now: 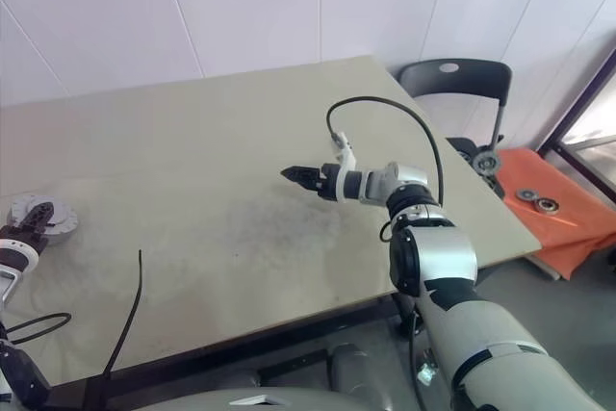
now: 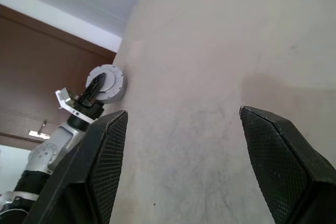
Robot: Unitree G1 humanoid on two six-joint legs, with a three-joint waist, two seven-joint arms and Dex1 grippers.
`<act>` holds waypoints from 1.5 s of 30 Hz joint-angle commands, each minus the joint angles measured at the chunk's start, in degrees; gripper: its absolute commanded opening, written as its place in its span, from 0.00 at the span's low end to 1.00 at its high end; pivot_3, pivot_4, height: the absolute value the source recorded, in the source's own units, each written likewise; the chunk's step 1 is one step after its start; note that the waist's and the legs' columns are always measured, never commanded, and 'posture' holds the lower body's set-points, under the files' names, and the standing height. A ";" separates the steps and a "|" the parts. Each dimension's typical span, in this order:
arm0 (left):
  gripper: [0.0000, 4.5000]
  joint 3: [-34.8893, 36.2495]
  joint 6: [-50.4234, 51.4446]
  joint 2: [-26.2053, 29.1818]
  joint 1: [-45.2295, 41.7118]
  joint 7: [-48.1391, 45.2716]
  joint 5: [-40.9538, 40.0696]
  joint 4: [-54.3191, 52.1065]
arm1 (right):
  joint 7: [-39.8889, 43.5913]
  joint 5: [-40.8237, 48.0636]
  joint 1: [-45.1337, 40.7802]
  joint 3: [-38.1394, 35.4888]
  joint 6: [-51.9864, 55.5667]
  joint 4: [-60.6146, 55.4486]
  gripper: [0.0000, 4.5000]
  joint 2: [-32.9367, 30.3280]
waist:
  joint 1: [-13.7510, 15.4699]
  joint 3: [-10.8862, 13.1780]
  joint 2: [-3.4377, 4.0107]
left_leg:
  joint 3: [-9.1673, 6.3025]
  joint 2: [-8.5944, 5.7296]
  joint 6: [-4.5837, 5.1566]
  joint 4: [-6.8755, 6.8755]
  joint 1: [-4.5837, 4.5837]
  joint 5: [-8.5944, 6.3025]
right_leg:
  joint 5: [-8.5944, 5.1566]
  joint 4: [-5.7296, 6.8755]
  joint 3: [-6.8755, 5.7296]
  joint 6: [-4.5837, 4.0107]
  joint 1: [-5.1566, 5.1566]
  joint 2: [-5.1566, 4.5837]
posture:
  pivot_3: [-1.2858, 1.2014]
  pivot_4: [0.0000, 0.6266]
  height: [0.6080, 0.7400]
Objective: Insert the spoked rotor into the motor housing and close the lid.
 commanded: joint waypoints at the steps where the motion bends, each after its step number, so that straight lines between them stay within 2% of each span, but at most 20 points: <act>1: 0.56 0.86 -2.13 2.20 -1.60 -0.97 0.89 -0.54 | -0.17 0.26 -0.62 -0.28 -0.73 -0.90 0.79 0.12 | -0.01 0.00 0.00 | 0.00 0.00 -0.01 0.00 0.01 0.01 | 0.00 0.03 0.00 0.00 0.00 0.00 | 0.52 0.00 1.00; 3: 0.56 0.71 -2.38 2.23 -1.70 -1.23 1.31 -0.33 | -0.36 0.22 -0.54 -0.29 -1.00 -0.80 0.79 0.17 | -0.01 0.00 0.00 | 0.00 0.00 -0.06 0.00 0.02 0.04 | 0.00 0.06 0.00 0.00 0.00 0.00 | 0.52 0.00 1.00; 10: 0.99 1.28 -2.40 2.74 -1.28 -1.14 2.28 0.38 | -1.35 0.02 -0.40 -0.20 -1.46 -0.54 0.80 0.34 | -0.03 0.00 -0.01 | 0.00 0.00 -0.10 0.01 0.04 0.06 | 0.00 0.12 0.00 0.00 0.00 0.00 | 0.52 0.00 1.00; 15: 0.99 3.31 -2.13 4.32 1.38 -1.66 1.88 0.53 | -1.65 -0.02 -0.34 -0.15 -1.75 -0.43 0.80 0.59 | -0.34 -0.01 -0.02 | 0.00 0.00 -0.10 -0.01 0.04 0.06 | 0.00 0.12 0.01 0.00 -0.03 0.00 | 0.52 0.00 1.00; 19: 0.99 4.72 0.33 5.90 5.48 -3.90 0.94 -3.35 | -0.57 0.09 -0.33 0.04 -1.63 -0.52 0.80 1.03 | -0.18 0.01 0.01 | 0.00 0.00 -0.10 -0.04 0.04 0.06 | 0.00 0.15 0.02 0.00 -0.06 0.00 | 0.52 0.00 1.00; 26: 0.99 6.76 3.13 11.05 13.50 -8.68 1.99 -5.72 | -0.19 -0.14 -0.61 0.43 -2.04 -0.38 0.80 1.79 | -0.18 0.06 0.10 | 0.01 0.00 -0.11 -0.02 0.08 0.06 | -0.01 0.25 0.02 0.00 -0.06 0.01 | 0.52 0.00 1.00; 32: 0.99 5.84 5.70 15.74 13.79 -12.19 2.61 -7.67 | 1.36 -0.68 -1.19 1.57 -2.38 -0.50 0.80 1.87 | -0.09 0.16 0.26 | 0.01 0.00 -0.12 0.00 0.14 0.08 | -0.03 0.42 0.01 0.01 -0.05 0.02 | 0.52 0.00 1.00; 35: 0.99 3.15 8.44 15.86 12.56 -14.67 1.67 -15.82 | 6.63 -2.97 -1.97 5.12 -3.11 -1.88 0.80 0.40 | -0.08 0.17 0.26 | 0.01 0.00 -0.13 0.01 0.17 0.08 | -0.05 0.49 0.01 0.04 -0.05 0.02 | 0.52 0.00 1.00; 39: 0.99 -5.25 12.26 14.54 13.64 -19.62 0.96 -34.76 | 19.21 -7.99 -2.50 13.81 -8.15 -6.17 0.80 -2.86 | 0.04 0.19 0.30 | 0.05 -0.01 -0.20 0.04 0.12 0.12 | -0.07 0.50 0.02 0.07 -0.05 0.00 | 0.52 0.00 1.00; 42: 0.99 -10.29 10.04 12.82 13.03 -22.22 1.74 -45.06 | 25.21 -10.65 -2.09 18.53 -14.16 -10.10 0.80 -4.59 | -0.32 0.15 0.23 | 0.08 -0.01 -0.20 0.01 0.14 0.12 | -0.05 0.48 0.05 0.05 -0.05 0.00 | 0.52 0.00 1.00; 45: 0.99 -15.44 7.39 11.59 12.19 -25.52 3.02 -51.60 | 27.58 -13.03 -0.57 22.05 -21.64 -14.67 0.80 -5.89 | -0.61 0.20 0.32 | 0.09 0.01 -0.20 -0.05 0.22 0.12 | -0.04 0.54 0.07 0.03 -0.08 0.03 | 0.52 0.00 1.00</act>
